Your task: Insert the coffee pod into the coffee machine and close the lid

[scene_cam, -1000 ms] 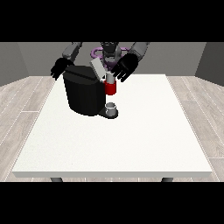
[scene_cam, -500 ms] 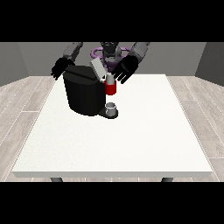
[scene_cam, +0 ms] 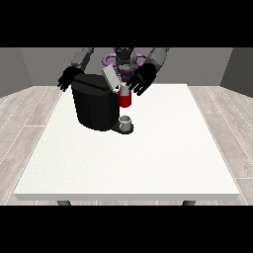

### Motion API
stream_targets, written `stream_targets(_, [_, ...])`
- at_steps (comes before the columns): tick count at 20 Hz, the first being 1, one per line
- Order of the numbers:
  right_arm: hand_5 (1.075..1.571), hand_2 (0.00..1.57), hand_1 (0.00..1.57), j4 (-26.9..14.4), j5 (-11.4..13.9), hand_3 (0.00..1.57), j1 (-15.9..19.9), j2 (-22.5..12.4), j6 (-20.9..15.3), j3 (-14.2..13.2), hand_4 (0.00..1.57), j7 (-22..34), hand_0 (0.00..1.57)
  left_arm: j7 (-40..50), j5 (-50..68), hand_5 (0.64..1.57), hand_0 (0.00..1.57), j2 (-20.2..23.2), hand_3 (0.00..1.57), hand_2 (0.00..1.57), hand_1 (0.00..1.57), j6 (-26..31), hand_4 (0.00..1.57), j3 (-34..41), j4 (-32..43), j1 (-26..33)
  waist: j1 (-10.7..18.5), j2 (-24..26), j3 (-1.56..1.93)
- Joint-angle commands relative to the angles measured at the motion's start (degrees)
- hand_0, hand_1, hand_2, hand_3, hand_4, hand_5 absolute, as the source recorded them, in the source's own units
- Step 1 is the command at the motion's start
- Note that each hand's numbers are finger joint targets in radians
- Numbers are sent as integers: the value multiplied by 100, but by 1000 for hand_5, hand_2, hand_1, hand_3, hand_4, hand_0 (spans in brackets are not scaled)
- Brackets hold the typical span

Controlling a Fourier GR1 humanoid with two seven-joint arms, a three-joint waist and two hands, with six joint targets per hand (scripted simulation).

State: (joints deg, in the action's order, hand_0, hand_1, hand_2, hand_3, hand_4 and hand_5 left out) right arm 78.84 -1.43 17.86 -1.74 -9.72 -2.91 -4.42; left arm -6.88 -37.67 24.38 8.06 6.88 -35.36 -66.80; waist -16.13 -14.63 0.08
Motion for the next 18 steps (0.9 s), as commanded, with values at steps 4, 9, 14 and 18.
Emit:
stream_targets(4, [1571,0,0,330,33,0,-131,56,21,189,446,227,0,-86,-14,1571,1196,138,1142,1240,1196,10,466,106,211,120,-195,-14,-9])
stream_targets(9, [1571,0,0,47,56,0,122,150,-170,67,364,-11,0,-43,-134,1571,1152,1,1020,1178,1152,-64,450,-12,57,-81,-50,-232,-6])
stream_targets(14, [1571,0,0,-1,16,0,-104,58,-46,46,401,-8,0,-114,-209,1571,1056,76,937,1108,1056,78,393,-73,47,16,-6,-10,-7])
stream_targets(18, [1571,0,0,59,-271,0,224,-411,251,-326,431,296,0,-287,-262,1571,1050,13,962,1119,1050,-174,364,-83,5,216,45,-70,-8])
